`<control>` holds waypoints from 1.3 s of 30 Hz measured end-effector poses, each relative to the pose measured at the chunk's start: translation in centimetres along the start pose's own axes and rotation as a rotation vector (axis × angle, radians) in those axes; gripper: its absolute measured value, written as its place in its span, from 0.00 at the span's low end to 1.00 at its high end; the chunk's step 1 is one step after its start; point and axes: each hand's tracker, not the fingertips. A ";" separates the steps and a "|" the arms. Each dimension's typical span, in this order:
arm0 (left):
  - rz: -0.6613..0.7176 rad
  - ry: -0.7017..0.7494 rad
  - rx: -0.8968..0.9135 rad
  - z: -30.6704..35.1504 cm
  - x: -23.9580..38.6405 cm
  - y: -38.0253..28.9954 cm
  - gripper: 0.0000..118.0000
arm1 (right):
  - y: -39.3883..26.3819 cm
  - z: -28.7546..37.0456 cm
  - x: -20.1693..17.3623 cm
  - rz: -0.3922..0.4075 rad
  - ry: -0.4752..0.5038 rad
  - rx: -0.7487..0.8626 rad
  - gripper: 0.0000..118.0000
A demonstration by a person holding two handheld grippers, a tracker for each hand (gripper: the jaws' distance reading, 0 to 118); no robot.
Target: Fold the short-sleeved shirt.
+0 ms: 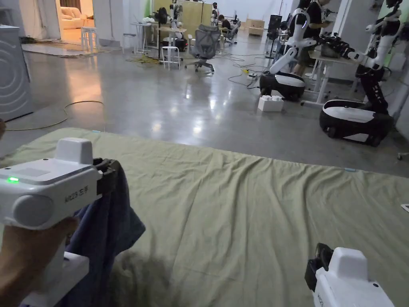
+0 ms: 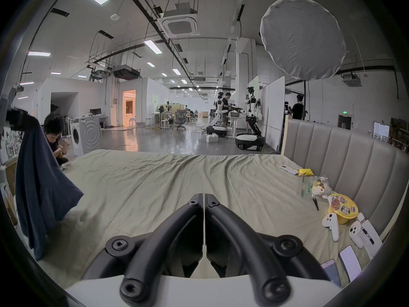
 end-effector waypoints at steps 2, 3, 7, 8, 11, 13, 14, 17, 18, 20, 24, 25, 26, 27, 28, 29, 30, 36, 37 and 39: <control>0.004 -0.079 0.015 -0.4 3.5 1.1 0.01 | 0.1 0.5 0.7 0.007 -0.018 0.010 0.02; 0.001 -0.112 0.013 -0.6 5.1 1.3 0.01 | 0.1 0.7 1.1 0.011 -0.023 0.015 0.02; 0.016 -0.226 -0.009 -2.2 11.2 1.0 0.01 | 0.2 1.5 2.7 0.007 -0.036 0.023 0.02; 0.031 -0.251 -0.015 -3.2 11.9 0.4 0.01 | 0.2 1.7 3.1 0.007 -0.043 0.023 0.02; 0.013 -0.335 -0.053 -4.4 16.9 -1.7 0.01 | 0.0 2.3 4.5 0.000 -0.071 0.026 0.02; -0.005 -0.389 -0.105 -4.9 19.9 -3.5 0.01 | -0.2 2.6 5.4 -0.010 -0.086 0.017 0.02; -0.014 -0.409 -0.127 -5.2 21.3 -4.6 0.01 | -0.5 2.8 5.8 -0.016 -0.095 0.014 0.02; -0.001 -0.462 -0.202 -5.3 24.6 -8.5 0.01 | -1.2 3.2 7.0 -0.028 -0.117 0.003 0.02; 0.006 -0.473 -0.227 -5.5 25.4 -9.8 0.01 | -1.4 3.3 7.4 -0.033 -0.122 -0.002 0.02; 0.004 -0.495 -0.284 -5.2 27.0 -12.3 0.03 | -1.9 3.5 7.9 -0.041 -0.126 -0.020 0.02; -0.043 -0.527 -0.322 -4.6 28.5 -16.1 0.33 | -2.8 3.8 8.3 -0.031 -0.132 -0.038 0.02; -0.048 -0.528 -0.329 -4.5 28.5 -16.6 0.41 | -3.0 3.8 8.3 -0.029 -0.132 -0.043 0.02; -0.050 -0.521 -0.331 -4.4 28.5 -16.9 0.47 | -3.0 3.7 8.3 -0.028 -0.133 -0.046 0.02; -0.051 -0.510 -0.329 -4.4 28.4 -17.1 0.48 | -3.1 3.7 8.3 -0.029 -0.133 -0.048 0.02; -0.042 -0.498 -0.314 -4.1 28.0 -16.7 0.49 | -3.1 3.6 8.3 -0.030 -0.133 -0.049 0.02; -0.031 -0.490 -0.297 -4.0 27.6 -16.4 0.49 | -3.0 3.6 8.2 -0.033 -0.131 -0.049 0.02; -0.017 -0.475 -0.276 -3.9 27.0 -16.0 0.49 | -2.9 3.6 8.1 -0.034 -0.129 -0.048 0.02; 0.017 -0.340 -0.104 -2.8 21.6 -11.6 0.49 | -1.6 3.2 6.9 -0.020 -0.100 -0.019 0.02; 0.006 -0.293 -0.069 -2.5 20.5 -11.0 0.48 | -1.4 3.1 6.6 -0.014 -0.097 -0.012 0.02; -0.022 -0.216 -0.028 -1.9 18.3 -10.0 0.44 | -0.8 3.0 5.9 -0.002 -0.090 0.002 0.02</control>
